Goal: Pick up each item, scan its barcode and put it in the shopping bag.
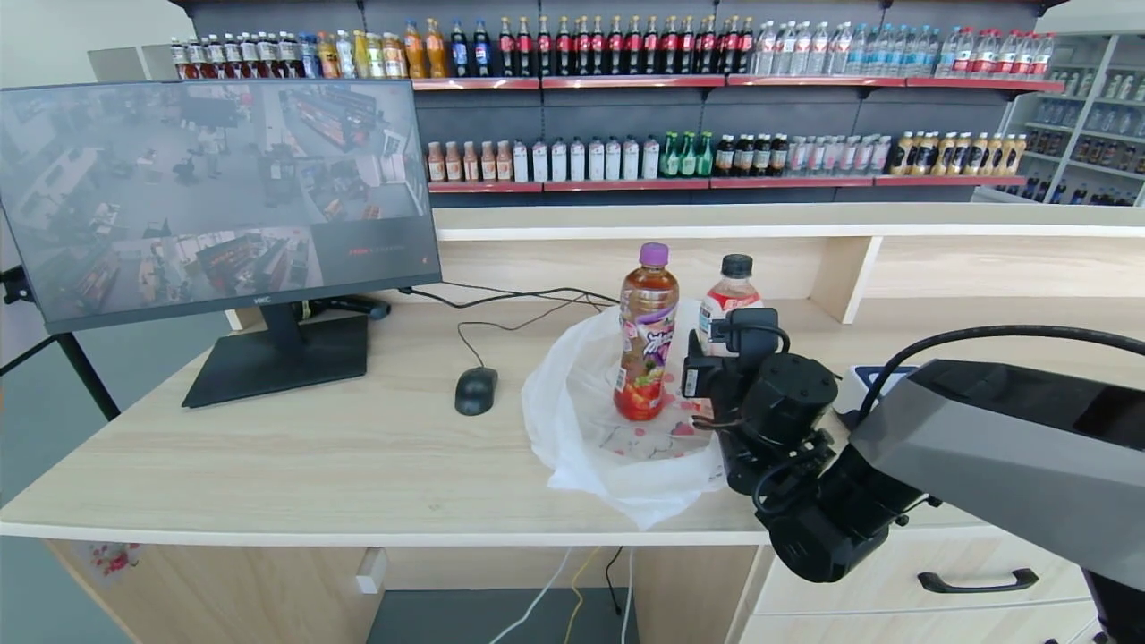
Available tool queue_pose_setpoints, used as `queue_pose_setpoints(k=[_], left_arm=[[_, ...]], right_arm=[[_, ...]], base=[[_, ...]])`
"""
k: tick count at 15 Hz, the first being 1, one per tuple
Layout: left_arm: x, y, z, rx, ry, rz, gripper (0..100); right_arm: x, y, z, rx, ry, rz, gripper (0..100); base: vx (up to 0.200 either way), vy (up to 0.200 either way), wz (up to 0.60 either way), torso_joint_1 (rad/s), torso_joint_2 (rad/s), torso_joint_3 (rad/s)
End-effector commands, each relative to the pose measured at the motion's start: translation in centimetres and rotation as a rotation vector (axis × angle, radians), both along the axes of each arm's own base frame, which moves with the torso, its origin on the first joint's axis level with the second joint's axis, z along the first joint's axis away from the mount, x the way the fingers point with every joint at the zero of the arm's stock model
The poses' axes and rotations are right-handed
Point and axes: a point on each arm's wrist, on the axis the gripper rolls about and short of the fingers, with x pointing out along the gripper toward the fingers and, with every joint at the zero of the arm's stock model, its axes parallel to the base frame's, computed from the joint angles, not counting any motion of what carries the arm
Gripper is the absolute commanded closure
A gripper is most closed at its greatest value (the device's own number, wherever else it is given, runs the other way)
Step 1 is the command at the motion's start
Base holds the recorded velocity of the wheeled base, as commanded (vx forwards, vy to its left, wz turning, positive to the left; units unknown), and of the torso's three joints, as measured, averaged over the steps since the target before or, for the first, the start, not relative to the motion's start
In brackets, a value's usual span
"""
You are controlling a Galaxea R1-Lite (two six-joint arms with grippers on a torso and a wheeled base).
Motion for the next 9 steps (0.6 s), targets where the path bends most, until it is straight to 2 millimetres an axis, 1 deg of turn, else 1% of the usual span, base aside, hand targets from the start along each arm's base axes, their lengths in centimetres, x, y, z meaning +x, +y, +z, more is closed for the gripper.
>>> queue_pose_setpoints(k=[1,3,9], left_arm=[[0.00,0.00,0.00,0.000,0.000,0.001,0],[0.00,0.00,0.00,0.000,0.000,0.001,0],[0.00,0.00,0.00,0.001,0.000,-0.001,0]], right_arm=[[-0.06,-0.05,-0.19,-0.001,0.008,0.001,100],[-0.41,-0.18,-0.73,-0.012,0.032,0.003,100],[-0.79,-0.27,-1.03,-0.001,0.043,0.035,100]], base=[[0.000,0.000,0.00,0.000,0.00,0.000],[0.000,0.000,0.00,0.000,0.00,0.000],[0.000,0.000,0.00,0.000,0.00,0.000]])
